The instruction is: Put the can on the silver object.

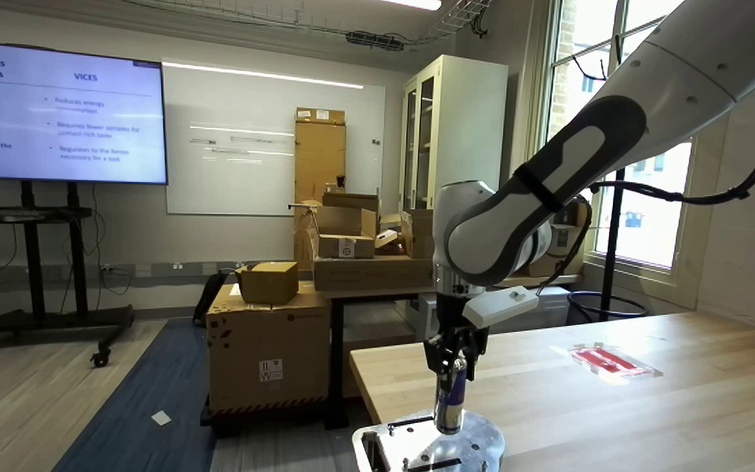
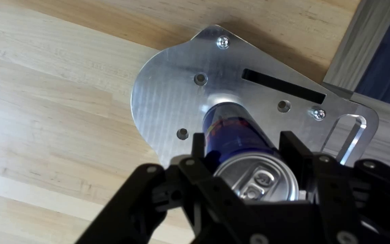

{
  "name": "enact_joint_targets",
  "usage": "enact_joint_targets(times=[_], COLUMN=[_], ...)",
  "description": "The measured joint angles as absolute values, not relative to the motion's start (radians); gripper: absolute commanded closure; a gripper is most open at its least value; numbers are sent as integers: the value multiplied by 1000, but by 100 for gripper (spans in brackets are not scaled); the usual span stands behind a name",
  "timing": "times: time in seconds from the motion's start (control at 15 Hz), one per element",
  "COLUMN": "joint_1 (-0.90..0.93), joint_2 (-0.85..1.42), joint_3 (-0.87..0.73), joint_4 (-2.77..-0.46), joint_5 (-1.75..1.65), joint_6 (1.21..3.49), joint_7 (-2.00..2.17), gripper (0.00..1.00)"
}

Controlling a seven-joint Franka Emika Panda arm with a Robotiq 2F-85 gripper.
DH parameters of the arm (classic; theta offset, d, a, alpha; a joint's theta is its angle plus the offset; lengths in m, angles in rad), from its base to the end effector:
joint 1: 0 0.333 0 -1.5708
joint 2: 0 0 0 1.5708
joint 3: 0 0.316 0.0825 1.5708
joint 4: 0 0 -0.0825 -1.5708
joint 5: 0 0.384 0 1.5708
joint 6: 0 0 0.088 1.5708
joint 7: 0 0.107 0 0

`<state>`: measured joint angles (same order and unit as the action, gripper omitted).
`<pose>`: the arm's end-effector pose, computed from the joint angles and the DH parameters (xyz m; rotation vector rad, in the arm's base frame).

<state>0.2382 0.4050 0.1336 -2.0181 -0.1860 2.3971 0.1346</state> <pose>0.5610 0.2150 0.2490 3.0161 0.5571 -0.0012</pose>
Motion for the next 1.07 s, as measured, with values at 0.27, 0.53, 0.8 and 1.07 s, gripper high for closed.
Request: enact_joint_targets(times=[0.27, 0.53, 0.8, 1.07], joint_1=[238, 238, 238, 238], joint_2=[443, 478, 489, 482], joint_3=[133, 132, 129, 118], joint_4=[-1990, -1963, -1948, -1947], joint_5=[-186, -185, -185, -185], joint_6=[2399, 2400, 2400, 2400], joint_7=[134, 133, 133, 133], gripper=[67, 67, 17, 0])
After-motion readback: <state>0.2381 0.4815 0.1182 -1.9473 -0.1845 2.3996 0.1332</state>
